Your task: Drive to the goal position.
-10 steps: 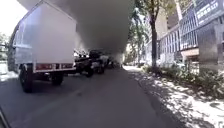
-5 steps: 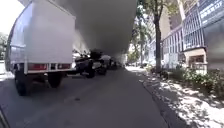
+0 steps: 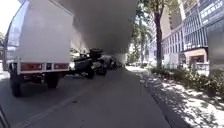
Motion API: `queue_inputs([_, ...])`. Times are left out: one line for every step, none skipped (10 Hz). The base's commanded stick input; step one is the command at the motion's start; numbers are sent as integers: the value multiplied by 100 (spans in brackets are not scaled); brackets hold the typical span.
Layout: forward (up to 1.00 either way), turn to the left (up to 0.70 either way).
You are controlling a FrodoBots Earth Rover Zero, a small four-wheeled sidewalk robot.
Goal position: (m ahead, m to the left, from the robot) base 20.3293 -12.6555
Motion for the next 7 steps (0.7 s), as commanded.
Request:
queue_inputs([0,0])
queue_inputs([0,0])
queue_inputs([0,0])
queue_inputs([45,0])
queue_inputs([45,0])
queue_inputs([45,0])
queue_inputs([45,0])
